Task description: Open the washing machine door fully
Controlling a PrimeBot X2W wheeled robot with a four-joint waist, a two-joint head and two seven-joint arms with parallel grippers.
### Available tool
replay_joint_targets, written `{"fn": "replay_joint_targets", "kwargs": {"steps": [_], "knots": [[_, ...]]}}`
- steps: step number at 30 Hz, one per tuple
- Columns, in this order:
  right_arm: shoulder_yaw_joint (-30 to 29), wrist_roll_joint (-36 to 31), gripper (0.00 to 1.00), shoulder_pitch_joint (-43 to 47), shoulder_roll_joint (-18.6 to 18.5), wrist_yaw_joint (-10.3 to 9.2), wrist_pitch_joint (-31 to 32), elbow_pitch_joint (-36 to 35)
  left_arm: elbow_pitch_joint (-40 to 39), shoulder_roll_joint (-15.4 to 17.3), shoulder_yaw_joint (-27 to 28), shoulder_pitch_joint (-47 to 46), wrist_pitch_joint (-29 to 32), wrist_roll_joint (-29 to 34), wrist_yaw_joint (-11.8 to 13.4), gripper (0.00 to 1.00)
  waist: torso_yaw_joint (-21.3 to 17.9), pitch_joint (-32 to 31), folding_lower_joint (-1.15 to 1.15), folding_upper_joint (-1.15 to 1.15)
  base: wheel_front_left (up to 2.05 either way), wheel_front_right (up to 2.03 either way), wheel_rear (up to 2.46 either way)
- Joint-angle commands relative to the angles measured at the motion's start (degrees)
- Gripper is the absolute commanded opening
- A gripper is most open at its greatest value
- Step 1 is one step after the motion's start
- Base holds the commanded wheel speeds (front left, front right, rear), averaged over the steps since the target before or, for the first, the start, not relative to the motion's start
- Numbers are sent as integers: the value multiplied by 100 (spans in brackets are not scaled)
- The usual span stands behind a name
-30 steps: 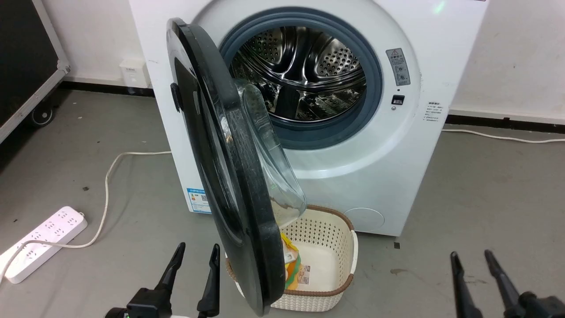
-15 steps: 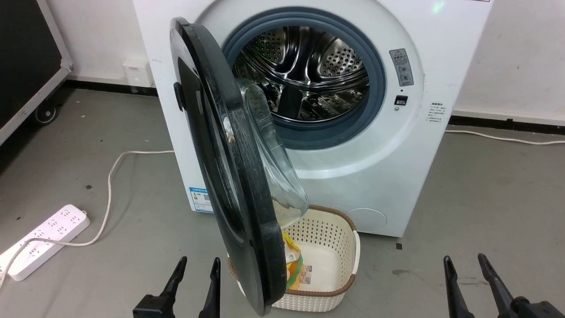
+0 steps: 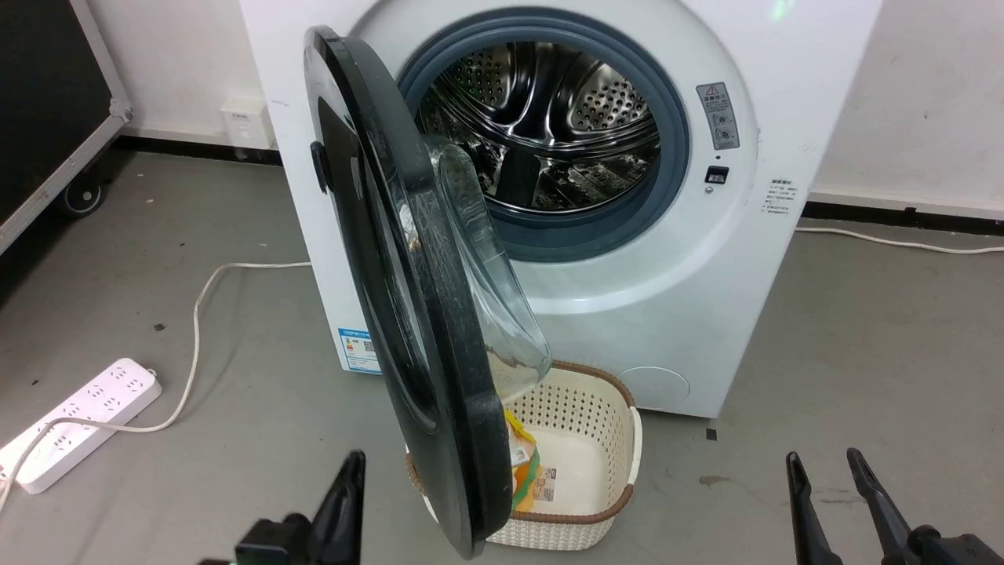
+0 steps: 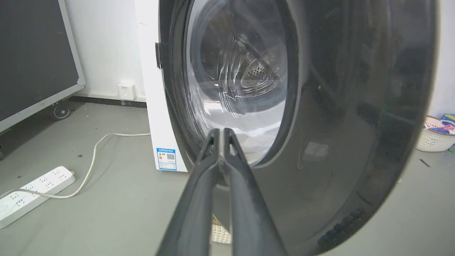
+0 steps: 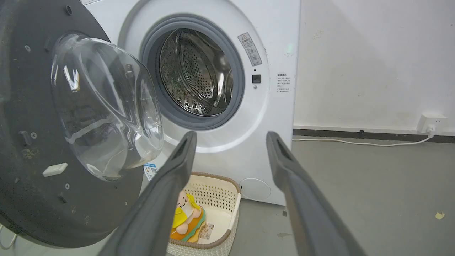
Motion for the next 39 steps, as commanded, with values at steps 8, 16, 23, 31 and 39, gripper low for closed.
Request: {"fn": "replay_joint_targets", "kwargs": {"steps": [8, 16, 23, 31, 39], "knots": [[2, 72, 100, -4, 30, 5, -26, 28, -1397, 9, 422, -413, -30, -231, 285, 0, -9, -7, 0, 0, 0, 0, 0], [14, 104, 100, -19, 30, 5, -26, 66, -2913, 9, 197, -869, -30, -318, 511, 0, -43, -24, 0, 0, 0, 0, 0], [12, 134, 100, -21, 30, 5, -26, 93, -2720, 9, -888, -754, 111, -290, 189, 0, -81, -29, 0, 0, 0, 0, 0], [14, 174, 100, -31, 30, 5, -26, 150, -1465, 9, -1908, -571, 796, -709, 29, 0, -121, 21, 0, 0, 0, 0, 0], [28, 174, 100, -64, 30, 5, -26, 187, -154, 9, -2073, -801, 792, -992, 154, 0, -159, 117, 0, 0, 0, 0, 0]]}}
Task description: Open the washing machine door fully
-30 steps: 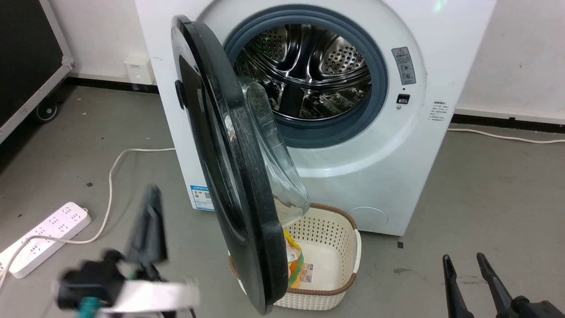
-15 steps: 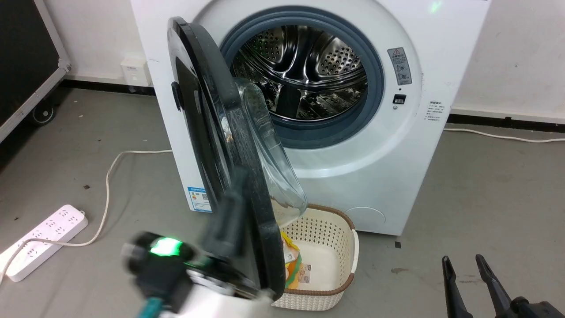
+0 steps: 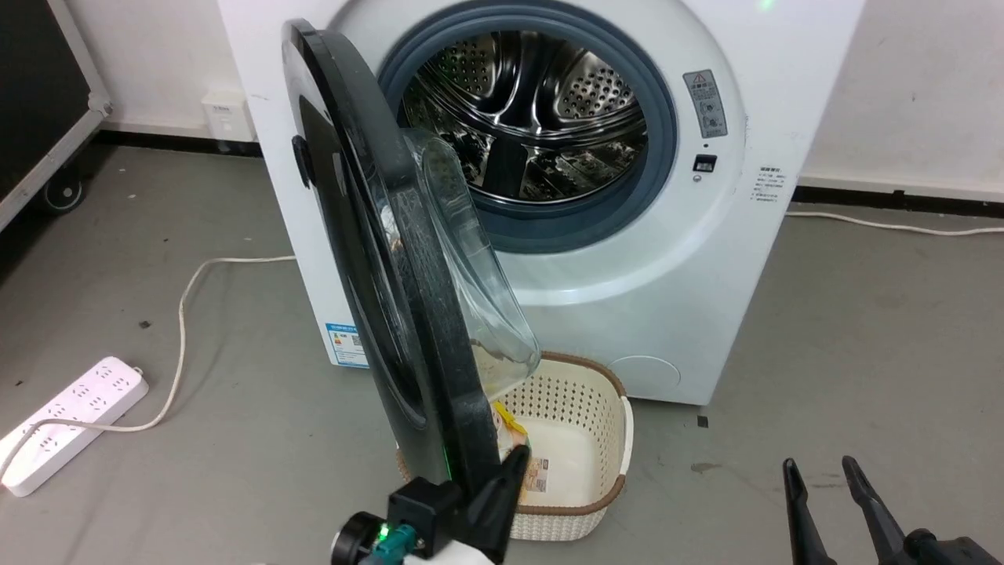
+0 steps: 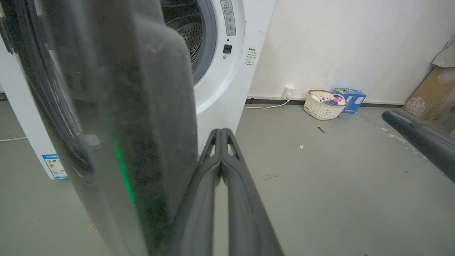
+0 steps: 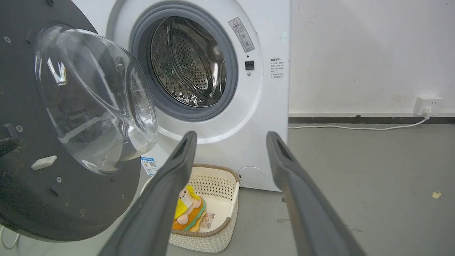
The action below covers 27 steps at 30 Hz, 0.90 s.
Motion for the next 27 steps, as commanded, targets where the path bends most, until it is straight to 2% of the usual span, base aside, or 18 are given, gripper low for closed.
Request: {"fn": "replay_joint_targets", "kwargs": {"steps": [1, 4, 8, 19, 27], "knots": [[8, 16, 100, -57, 24, 5, -25, 20, 99, 9, 36, -134, -102, -51, 54, 0, -1, 14, 0, 0, 0, 0, 0], [-36, 31, 100, -18, 24, 5, -25, 48, 480, 26, 107, -318, -374, -41, 129, 0, 127, 0, 0, 0, 0, 0, 0], [-53, 53, 100, 5, 24, 5, -25, 75, 575, 105, 133, -320, -471, -21, 139, 0, 369, -89, 0, 0, 0, 0, 0], [98, 177, 100, 28, 24, 5, -25, 98, 254, 383, 370, -111, -453, -130, 312, 0, 1363, -223, 0, 0, 0, 0, 0], [239, 163, 100, 1, 24, 5, -25, 165, 45, 742, 849, -184, -400, -302, 476, 0, 1769, -104, 0, 0, 0, 0, 0]]}}
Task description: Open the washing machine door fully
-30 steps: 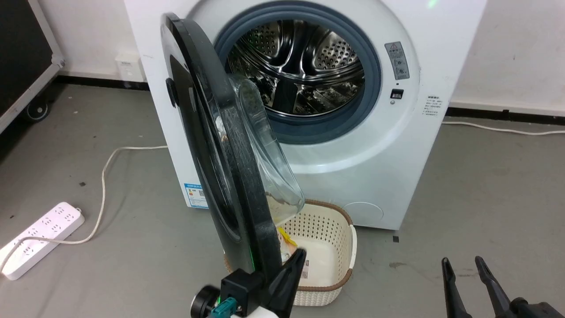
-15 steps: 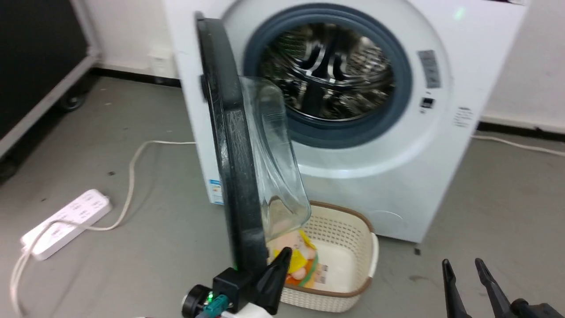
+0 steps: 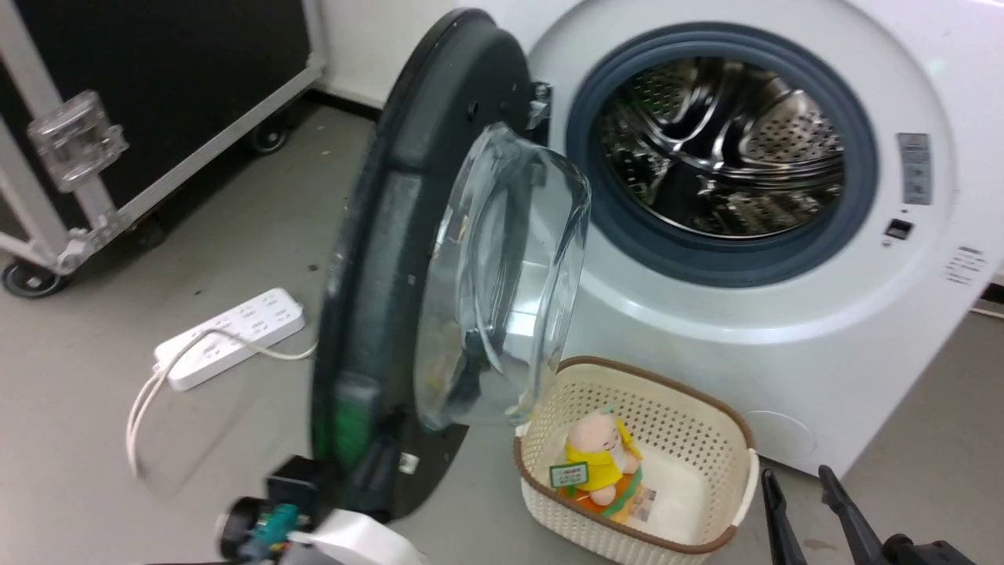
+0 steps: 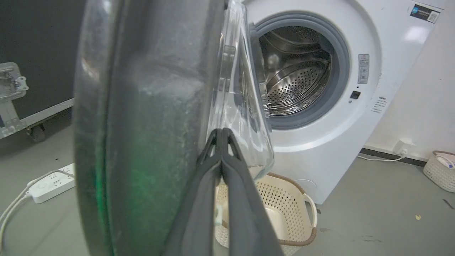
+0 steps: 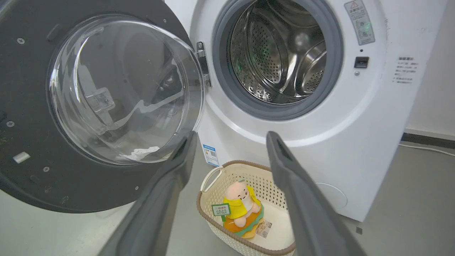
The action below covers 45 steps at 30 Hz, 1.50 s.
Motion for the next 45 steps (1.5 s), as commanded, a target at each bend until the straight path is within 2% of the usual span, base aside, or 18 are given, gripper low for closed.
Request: {"fn": "replay_joint_targets", "kwargs": {"steps": [1, 10, 14, 15, 17, 18, 27, 28, 36, 41, 45], "knots": [[11, 12, 100, -3, 18, 5, -25, 15, -21, 51, 58, -45, 13, -20, 46, 0, 68, 61, 0, 0, 0, 0, 0], [92, -200, 100, -86, 18, 5, -25, -22, 110, 585, 807, -357, 12, -322, 164, 0, 26, 550, 0, 0, 0, 0, 0], [77, -296, 100, -167, 18, 5, -25, -49, 146, 665, 1196, -521, -27, -640, 180, 0, -35, 809, 0, 0, 0, 0, 0], [58, -365, 100, -230, 18, 5, -25, -65, 220, 855, 1386, -654, -32, -690, 179, 0, -74, 980, 0, 0, 0, 0, 0], [47, -402, 100, -263, 18, 5, -25, -73, 276, 921, 1489, -733, -35, -752, 172, 0, -91, 1059, 0, 0, 0, 0, 0], [30, -473, 100, -335, 18, 5, -25, -87, 430, 1073, 1671, -906, -27, -866, 130, 0, -129, 1227, 0, 0, 0, 0, 0], [-43, -599, 100, -584, -74, 5, -25, -125, 1290, 1571, 2109, -1671, -113, -1126, -100, 0, -237, 1712, 0, 0, 0, 0, 0], [-47, -615, 100, -638, -112, 5, -25, -130, 1612, 1693, 2186, -1902, -170, -1167, -180, 0, -265, 1819, 0, 0, 0, 0, 0], [-110, -596, 100, -705, -131, 5, -25, -85, 2116, 1718, 2087, -2134, -373, -942, -275, 0, -314, 1760, 0, 0, 0, 0, 0], [-197, -575, 100, -671, -95, 5, -25, -75, 1884, 1561, 1936, -1910, -430, -704, -334, 0, -369, 1400, 0, 0, 0, 0, 0], [-338, -541, 100, -627, -55, 5, -25, -91, 1445, 1297, 1741, -1528, -441, -526, -352, 0, -466, 974, 0, 0, 0, 0, 0]]}}
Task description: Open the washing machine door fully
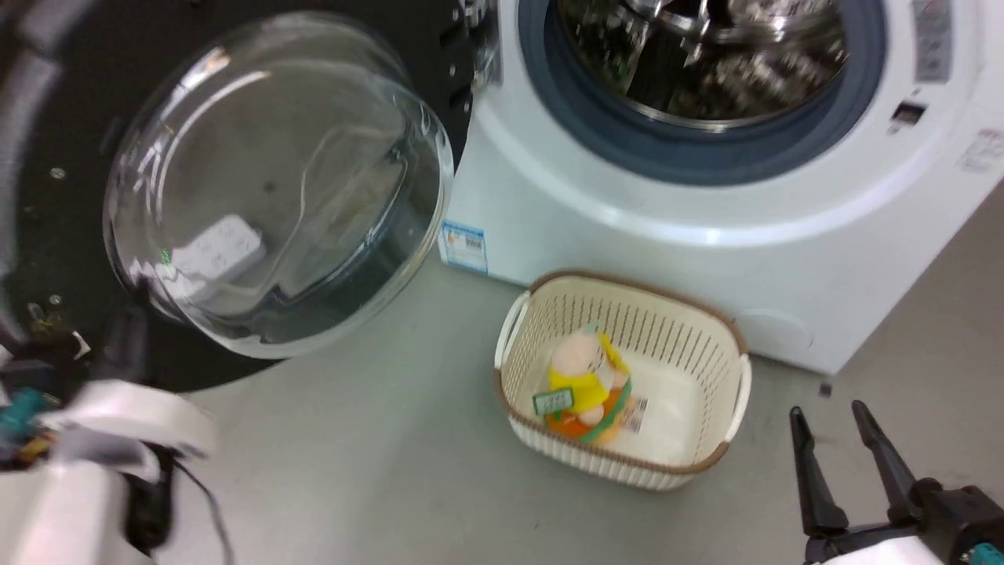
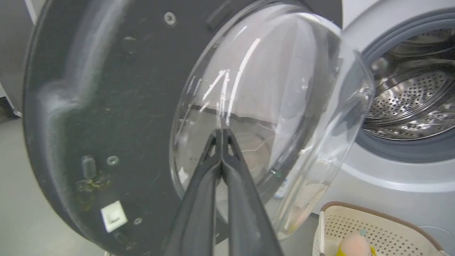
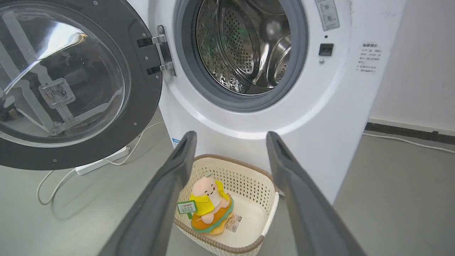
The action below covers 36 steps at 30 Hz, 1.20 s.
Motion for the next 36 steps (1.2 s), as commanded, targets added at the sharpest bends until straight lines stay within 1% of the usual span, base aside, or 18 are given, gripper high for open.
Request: {"fn": "replay_joint_targets", "kwargs": {"steps": [1, 5, 8, 12, 13, 14, 18, 19, 23, 30, 36], "knots": [[-66, 17, 100, -8, 19, 5, -25, -26, -135, -121, -68, 165, -28, 52, 1, 0, -107, -317, 1, 0, 0, 0, 0], [-150, 5, 100, 30, 45, 5, -25, -47, -700, -503, -262, 651, -30, 194, 66, 0, -327, -744, 1, 0, 0, 0, 0], [-181, -34, 100, 65, 55, 5, -25, -74, -1030, -780, -437, 1027, -30, 278, 102, 0, -507, -920, 1, 0, 0, 0, 0], [-210, -63, 100, 125, 66, 5, -25, -115, -1216, -1108, -721, 1439, -31, 451, 122, 0, -739, -1068, 1, 0, 0, 0, 0], [-187, -73, 100, 142, 68, 5, -25, -119, -1227, -1181, -767, 1530, -31, 489, 141, 60, -805, -1091, 1, 0, 0, 0, 0], [-163, -84, 100, 162, 70, 5, -25, -124, -1217, -1249, -801, 1619, -31, 508, 153, 100, -866, -1111, 1, 0, 0, 0, 0], [-136, -122, 100, 271, 76, 5, -25, -105, -1239, -1374, -950, 1863, -31, 797, 218, 100, -1076, -1165, 1, 0, 0, 0, 0], [-138, -74, 100, 379, 79, 5, -25, -75, -1291, -1488, -979, 2040, -31, 909, 209, 100, -1201, -1201, 1, 0, 0, 0, 0], [-100, 6, 100, 517, 80, 5, -25, -27, -1370, -1586, -976, 2262, -31, 1079, 202, 100, -1345, -1245, 1, 0, 0, 0, 0], [-76, 82, 100, 638, 81, 5, -25, 29, -1459, -1677, -915, 2504, -31, 1375, 181, 100, -1467, -1265, 1, 0, 0, 0, 0], [-75, 90, 100, 635, 81, 5, -25, 94, -1425, -1757, -838, 2564, -31, 1570, 176, 100, -1475, -1268, 1, 0, 0, 0, 0]]}}
